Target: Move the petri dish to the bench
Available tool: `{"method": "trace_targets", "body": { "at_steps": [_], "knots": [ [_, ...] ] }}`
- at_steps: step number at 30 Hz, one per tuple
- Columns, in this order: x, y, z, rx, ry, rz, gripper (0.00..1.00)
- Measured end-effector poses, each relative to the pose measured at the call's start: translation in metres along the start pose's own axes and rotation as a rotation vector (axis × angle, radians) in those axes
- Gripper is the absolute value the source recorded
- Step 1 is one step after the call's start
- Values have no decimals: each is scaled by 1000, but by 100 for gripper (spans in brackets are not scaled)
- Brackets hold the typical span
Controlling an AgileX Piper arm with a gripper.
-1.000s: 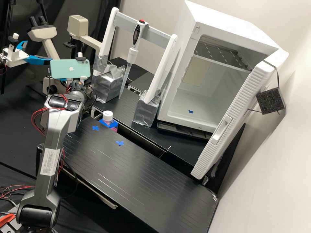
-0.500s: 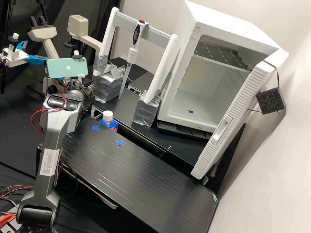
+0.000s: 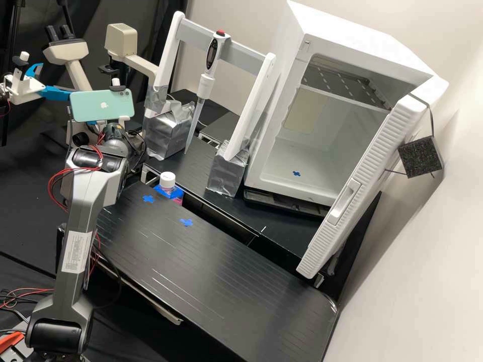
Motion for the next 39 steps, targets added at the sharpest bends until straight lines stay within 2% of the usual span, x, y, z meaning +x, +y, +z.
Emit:
{"method": "trace_targets", "body": {
  "at_steps": [8,15,17,25,31,34,39],
  "knots": [
    [-2,-3,1,11,6,-4,0],
    [-18,0,-3,85,-20,21,0],
    [-27,1,-4,90,-30,23,0],
    [-71,7,-25,42,-18,86,0],
    [-122,-1,-34,-46,6,139,0],
    [-148,-5,-30,-46,-5,172,0],
    [-192,-17,-24,-24,-17,225,0]
  ]
}}
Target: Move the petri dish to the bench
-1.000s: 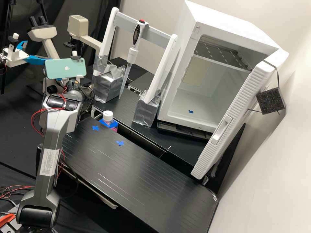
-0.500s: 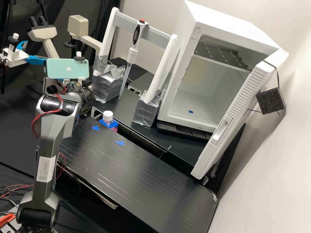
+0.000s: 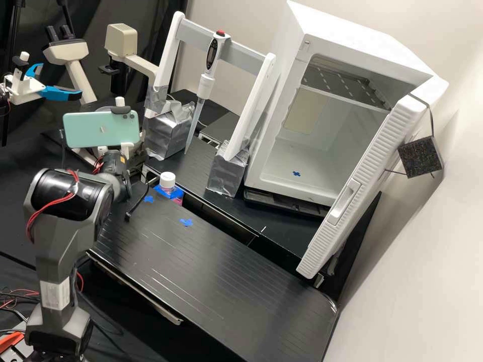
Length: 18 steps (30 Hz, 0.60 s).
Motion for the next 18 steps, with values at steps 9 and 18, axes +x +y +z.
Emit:
{"method": "trace_targets", "body": {
  "at_steps": [9,18],
  "knots": [
    [-80,-23,9,21,-8,62,0],
    [-133,-34,24,9,-81,108,0]
  ]
}}
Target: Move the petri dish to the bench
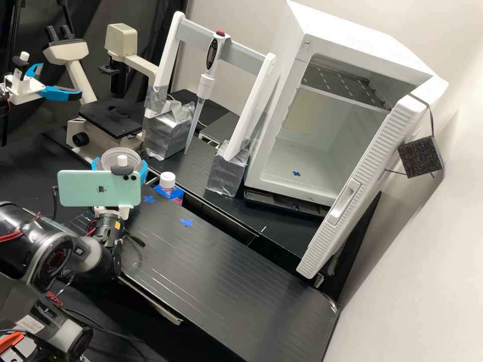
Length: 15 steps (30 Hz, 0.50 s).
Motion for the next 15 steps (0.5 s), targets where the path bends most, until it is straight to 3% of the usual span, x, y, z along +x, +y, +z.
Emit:
{"method": "trace_targets", "body": {
  "at_steps": [8,12,15],
  "knots": [
    [-32,3,18,-6,-131,28,0],
    [-48,13,30,9,-226,72,0],
    [-58,20,38,38,-297,115,0]
  ]
}}
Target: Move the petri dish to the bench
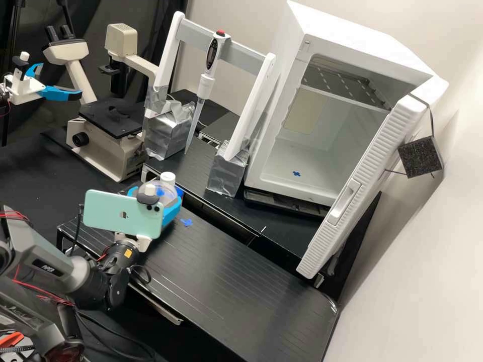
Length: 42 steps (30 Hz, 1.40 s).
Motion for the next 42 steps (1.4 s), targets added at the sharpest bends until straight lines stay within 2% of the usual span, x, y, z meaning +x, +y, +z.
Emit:
{"method": "trace_targets", "body": {
  "at_steps": [3,8,15,18,24,33,42],
  "knots": [
    [-8,7,9,18,-70,33,0],
    [-18,12,22,22,-158,58,0],
    [-25,18,34,52,-198,100,0],
    [-26,20,37,63,-206,106,0],
    [-25,19,39,41,-209,99,0],
    [-22,16,39,39,-194,81,0],
    [-20,16,31,1,-173,85,0]
  ]
}}
